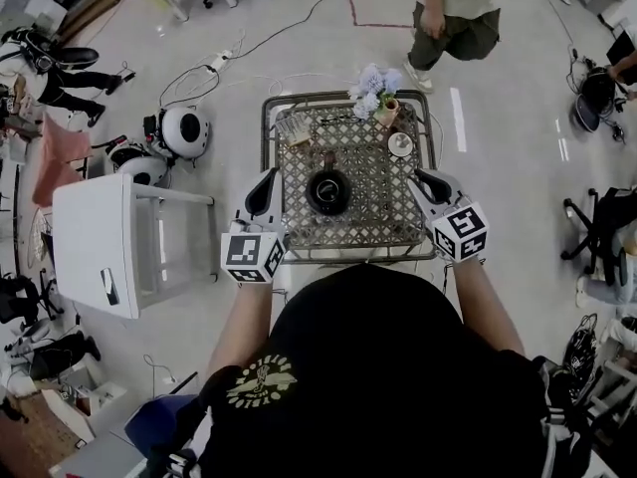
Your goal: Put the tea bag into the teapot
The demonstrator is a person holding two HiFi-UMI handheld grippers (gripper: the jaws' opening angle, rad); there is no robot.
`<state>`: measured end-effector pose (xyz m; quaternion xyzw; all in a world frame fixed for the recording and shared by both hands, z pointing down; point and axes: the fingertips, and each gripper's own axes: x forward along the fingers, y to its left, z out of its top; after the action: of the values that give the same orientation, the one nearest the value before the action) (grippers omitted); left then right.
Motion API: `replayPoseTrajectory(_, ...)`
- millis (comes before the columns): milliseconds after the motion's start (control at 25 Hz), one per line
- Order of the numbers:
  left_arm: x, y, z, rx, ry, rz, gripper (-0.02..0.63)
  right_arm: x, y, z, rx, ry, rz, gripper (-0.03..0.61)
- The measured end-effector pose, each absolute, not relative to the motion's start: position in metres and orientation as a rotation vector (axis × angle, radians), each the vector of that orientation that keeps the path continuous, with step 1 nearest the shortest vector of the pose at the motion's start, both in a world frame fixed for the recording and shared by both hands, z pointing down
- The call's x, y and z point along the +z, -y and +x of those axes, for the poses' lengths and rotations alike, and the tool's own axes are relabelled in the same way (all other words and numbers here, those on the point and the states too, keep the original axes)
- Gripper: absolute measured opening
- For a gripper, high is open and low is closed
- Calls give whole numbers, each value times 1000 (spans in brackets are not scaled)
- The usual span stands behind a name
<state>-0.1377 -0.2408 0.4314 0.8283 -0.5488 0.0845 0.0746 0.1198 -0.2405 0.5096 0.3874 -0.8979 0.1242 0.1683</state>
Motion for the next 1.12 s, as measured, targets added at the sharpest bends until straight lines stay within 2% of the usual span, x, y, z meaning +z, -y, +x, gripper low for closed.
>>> replayPoseTrajectory(120,434,236,-142,264,1669,2461,-5,532,240,120,360,2516,1080,77)
replayPoseTrajectory(640,418,207,-185,147,1803,2316,-5,619,235,130,442,2401,992,78)
replayPoseTrajectory(880,404,202,-201,209,1882,2318,-5,670,235,132,450,2329,941,77)
replayPoseTrajectory(1120,405,205,-182,304,1852,2402,-5,725,238,136,557,2283,968,77)
